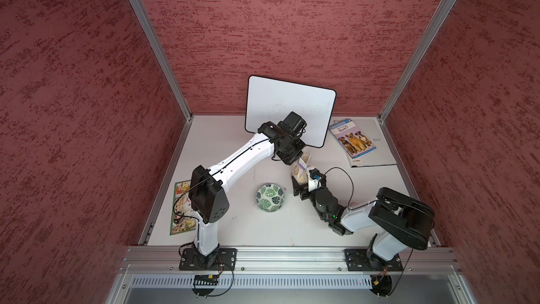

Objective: Pour the oats into the breakfast bowl
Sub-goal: Pick up the oats bag from the center of the board.

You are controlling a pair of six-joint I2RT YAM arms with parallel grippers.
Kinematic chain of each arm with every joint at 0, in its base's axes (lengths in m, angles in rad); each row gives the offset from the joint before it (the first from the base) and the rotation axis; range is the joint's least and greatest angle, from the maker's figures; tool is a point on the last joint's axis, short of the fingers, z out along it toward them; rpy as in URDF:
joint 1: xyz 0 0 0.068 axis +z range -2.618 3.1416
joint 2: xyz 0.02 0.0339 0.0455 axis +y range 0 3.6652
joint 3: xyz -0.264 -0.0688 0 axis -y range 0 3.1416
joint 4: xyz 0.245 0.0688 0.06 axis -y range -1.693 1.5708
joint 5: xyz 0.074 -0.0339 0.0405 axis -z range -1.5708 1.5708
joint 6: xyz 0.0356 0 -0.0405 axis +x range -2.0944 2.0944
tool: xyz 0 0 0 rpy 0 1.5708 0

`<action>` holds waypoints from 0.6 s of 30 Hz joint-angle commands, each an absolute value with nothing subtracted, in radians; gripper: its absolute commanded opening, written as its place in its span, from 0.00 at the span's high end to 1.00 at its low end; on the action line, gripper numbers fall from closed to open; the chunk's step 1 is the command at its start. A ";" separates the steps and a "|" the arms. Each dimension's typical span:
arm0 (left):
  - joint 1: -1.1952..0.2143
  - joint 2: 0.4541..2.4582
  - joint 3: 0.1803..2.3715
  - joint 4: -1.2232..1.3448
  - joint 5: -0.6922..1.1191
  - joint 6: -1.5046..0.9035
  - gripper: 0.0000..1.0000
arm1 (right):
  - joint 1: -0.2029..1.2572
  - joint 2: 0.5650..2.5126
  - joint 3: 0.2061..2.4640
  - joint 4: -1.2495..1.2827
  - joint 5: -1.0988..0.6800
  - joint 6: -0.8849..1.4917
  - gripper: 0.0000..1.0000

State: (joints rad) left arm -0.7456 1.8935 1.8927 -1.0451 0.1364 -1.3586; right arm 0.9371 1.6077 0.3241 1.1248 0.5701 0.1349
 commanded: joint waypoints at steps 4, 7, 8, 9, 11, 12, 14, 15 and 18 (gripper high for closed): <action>-0.750 1.866 1.969 -1.060 0.125 -1.459 1.00 | 0.945 1.606 0.310 1.120 0.616 0.158 0.01; -0.752 1.864 1.985 -1.068 0.129 -1.486 1.00 | 0.945 1.642 0.321 1.141 0.623 0.157 0.01; -0.754 1.862 1.989 -1.072 0.125 -1.494 1.00 | 0.945 1.660 0.321 1.157 0.623 0.158 0.01; -0.756 1.860 1.990 -1.080 0.119 -1.503 1.00 | 0.944 1.678 0.322 1.171 0.625 0.158 0.01; -0.761 1.853 1.987 -1.084 0.114 -1.515 1.00 | 0.945 1.712 0.324 1.208 0.649 0.155 0.01; -0.763 1.850 1.985 -1.094 0.115 -1.524 1.00 | 0.945 1.727 0.322 1.232 0.659 0.148 0.01; -0.769 1.842 1.966 -1.086 0.121 -1.536 1.00 | 0.945 1.752 0.322 1.279 0.664 0.129 0.01; -0.771 1.839 1.959 -1.083 0.125 -1.543 1.00 | 0.945 1.759 0.323 1.300 0.661 0.124 0.01; -0.777 1.836 1.951 -1.081 0.140 -1.560 1.00 | 0.945 1.773 0.339 1.335 0.653 0.104 0.02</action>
